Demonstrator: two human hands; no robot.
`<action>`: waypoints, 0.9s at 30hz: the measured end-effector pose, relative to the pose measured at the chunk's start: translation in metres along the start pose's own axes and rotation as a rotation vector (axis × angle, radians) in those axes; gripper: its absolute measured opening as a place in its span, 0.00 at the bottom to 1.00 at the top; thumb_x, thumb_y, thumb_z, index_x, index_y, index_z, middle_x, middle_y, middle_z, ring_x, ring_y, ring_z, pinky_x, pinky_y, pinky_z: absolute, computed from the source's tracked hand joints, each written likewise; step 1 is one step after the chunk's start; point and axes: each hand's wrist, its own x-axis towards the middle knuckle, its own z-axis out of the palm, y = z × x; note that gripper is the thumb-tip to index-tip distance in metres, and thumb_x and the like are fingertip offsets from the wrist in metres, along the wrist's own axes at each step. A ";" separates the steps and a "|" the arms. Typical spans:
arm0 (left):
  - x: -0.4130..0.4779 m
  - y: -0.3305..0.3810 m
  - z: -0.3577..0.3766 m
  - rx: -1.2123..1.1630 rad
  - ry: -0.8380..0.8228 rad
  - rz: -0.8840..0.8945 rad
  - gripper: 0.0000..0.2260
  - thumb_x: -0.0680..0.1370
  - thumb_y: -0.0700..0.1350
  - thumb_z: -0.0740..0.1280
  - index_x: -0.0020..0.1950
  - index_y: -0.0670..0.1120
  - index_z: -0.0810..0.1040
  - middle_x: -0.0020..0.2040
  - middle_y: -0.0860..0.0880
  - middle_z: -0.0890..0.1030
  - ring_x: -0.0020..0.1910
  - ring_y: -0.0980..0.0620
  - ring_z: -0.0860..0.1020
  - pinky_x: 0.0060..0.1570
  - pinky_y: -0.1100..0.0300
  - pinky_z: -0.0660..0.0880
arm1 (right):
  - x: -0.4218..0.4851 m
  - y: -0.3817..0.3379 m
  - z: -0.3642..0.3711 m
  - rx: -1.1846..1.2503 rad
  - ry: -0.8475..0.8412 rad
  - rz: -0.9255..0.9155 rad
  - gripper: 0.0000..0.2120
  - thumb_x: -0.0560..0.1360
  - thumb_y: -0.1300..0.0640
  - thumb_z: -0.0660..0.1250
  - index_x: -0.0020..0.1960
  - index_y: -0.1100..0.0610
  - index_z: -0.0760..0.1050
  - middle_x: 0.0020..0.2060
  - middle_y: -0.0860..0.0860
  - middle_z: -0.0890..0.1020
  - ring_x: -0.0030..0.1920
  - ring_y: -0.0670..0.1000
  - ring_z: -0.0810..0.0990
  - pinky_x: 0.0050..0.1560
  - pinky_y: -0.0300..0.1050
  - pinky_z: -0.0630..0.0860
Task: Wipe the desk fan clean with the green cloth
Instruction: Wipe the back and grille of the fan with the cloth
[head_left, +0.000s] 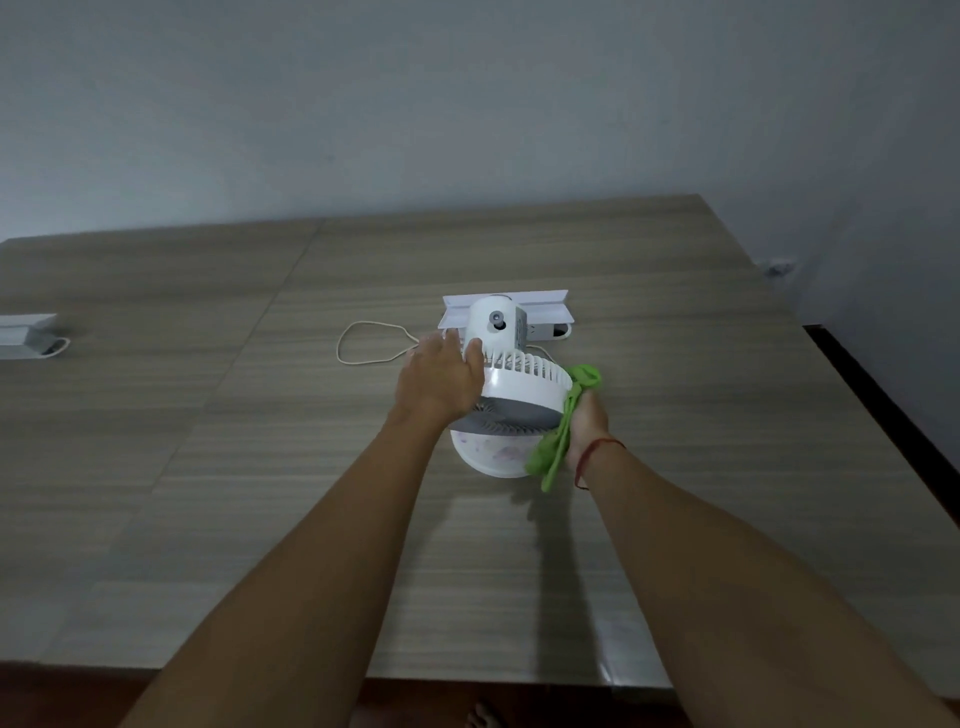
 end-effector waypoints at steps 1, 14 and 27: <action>0.002 0.001 0.000 -0.003 -0.004 -0.003 0.30 0.77 0.60 0.43 0.54 0.39 0.74 0.53 0.39 0.79 0.56 0.38 0.76 0.58 0.43 0.73 | -0.020 -0.010 0.004 -0.008 0.030 -0.023 0.25 0.72 0.41 0.56 0.56 0.57 0.79 0.54 0.56 0.81 0.54 0.59 0.81 0.59 0.60 0.77; 0.005 0.010 -0.009 -0.065 -0.043 -0.042 0.35 0.73 0.64 0.46 0.62 0.39 0.73 0.61 0.35 0.76 0.63 0.35 0.73 0.64 0.42 0.69 | -0.123 -0.044 0.050 -0.532 -0.098 -0.720 0.24 0.76 0.47 0.48 0.55 0.62 0.75 0.55 0.59 0.80 0.60 0.60 0.75 0.62 0.52 0.70; -0.047 0.045 -0.020 0.072 0.283 0.071 0.27 0.79 0.61 0.56 0.38 0.39 0.79 0.40 0.44 0.78 0.43 0.44 0.76 0.53 0.49 0.68 | -0.094 -0.047 0.011 -0.615 0.146 -0.441 0.16 0.73 0.51 0.63 0.53 0.63 0.76 0.50 0.59 0.78 0.51 0.57 0.77 0.50 0.46 0.71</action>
